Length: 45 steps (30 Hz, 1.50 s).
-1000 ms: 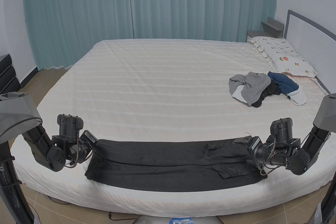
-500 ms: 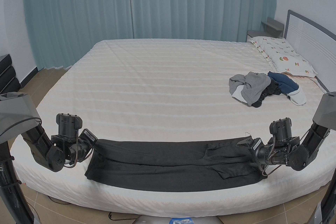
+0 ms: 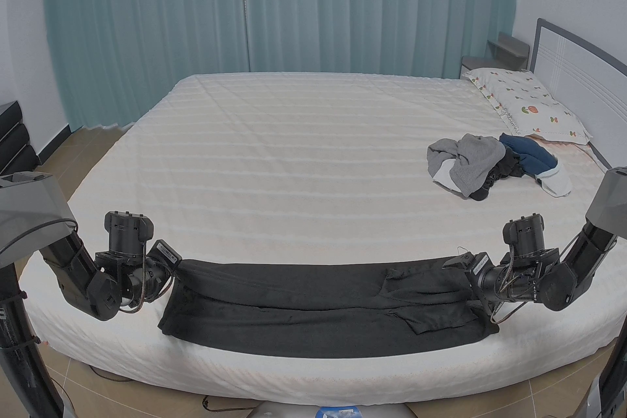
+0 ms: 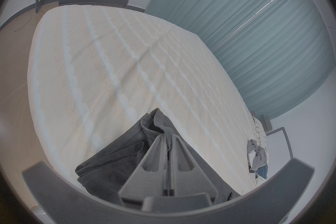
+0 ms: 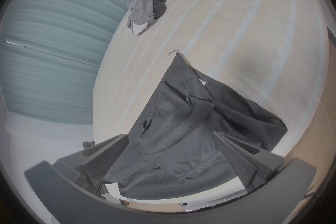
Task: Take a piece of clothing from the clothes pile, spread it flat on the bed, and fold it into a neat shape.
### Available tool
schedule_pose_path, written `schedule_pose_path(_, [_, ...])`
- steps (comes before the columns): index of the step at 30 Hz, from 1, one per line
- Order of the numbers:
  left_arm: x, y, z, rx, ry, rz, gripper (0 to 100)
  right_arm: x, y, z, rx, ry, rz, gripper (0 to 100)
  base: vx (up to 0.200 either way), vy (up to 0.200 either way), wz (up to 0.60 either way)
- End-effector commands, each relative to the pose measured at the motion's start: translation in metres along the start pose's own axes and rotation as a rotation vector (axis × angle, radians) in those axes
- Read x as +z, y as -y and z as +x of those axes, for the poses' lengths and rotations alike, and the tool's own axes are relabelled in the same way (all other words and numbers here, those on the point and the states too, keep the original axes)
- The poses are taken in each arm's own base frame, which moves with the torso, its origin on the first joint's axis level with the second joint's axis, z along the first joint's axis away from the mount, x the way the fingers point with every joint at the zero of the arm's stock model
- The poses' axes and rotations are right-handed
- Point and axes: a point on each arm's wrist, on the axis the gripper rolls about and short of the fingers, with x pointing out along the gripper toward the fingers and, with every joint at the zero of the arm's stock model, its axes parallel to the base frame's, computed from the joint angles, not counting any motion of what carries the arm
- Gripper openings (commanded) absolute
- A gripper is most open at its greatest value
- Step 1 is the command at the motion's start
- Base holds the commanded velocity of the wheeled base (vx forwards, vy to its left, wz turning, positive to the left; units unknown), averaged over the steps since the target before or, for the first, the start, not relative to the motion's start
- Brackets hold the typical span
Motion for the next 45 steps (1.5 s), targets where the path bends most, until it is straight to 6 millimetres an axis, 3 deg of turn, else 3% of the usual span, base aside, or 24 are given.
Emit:
schedule_pose_path(1, [0.000,0.000,0.002,0.002,-0.001,0.000,0,0.002,0.005,0.011,-0.025,-0.008,0.011,100,0.000,0.000,0.00])
schedule_pose_path(8, [0.000,-0.001,0.003,0.004,-0.001,-0.001,0,0.002,0.009,0.028,-0.051,-0.015,0.019,100,0.000,0.000,0.00])
schedule_pose_path(21, [0.000,0.000,0.003,0.004,0.001,-0.001,0,0.004,0.003,0.040,-0.048,0.017,0.010,100,0.000,0.000,0.00])
schedule_pose_path(22, [0.000,0.000,0.003,0.002,0.002,-0.001,0,0.004,0.004,0.040,-0.050,0.018,0.010,0,0.000,0.000,0.00])
schedule_pose_path(28, [0.002,-0.001,0.003,0.005,0.006,-0.006,0,-0.003,0.005,0.041,-0.070,0.003,-0.014,0,0.000,0.000,0.00])
schedule_pose_path(36, [0.004,-0.002,0.003,-0.008,0.013,-0.008,0,0.006,0.002,0.036,-0.060,0.043,-0.009,0,0.000,0.000,0.00])
schedule_pose_path(45, [0.020,0.003,0.018,-0.078,-0.013,-0.019,0,0.023,-0.038,0.030,0.033,0.089,-0.022,0,0.000,0.000,0.00])
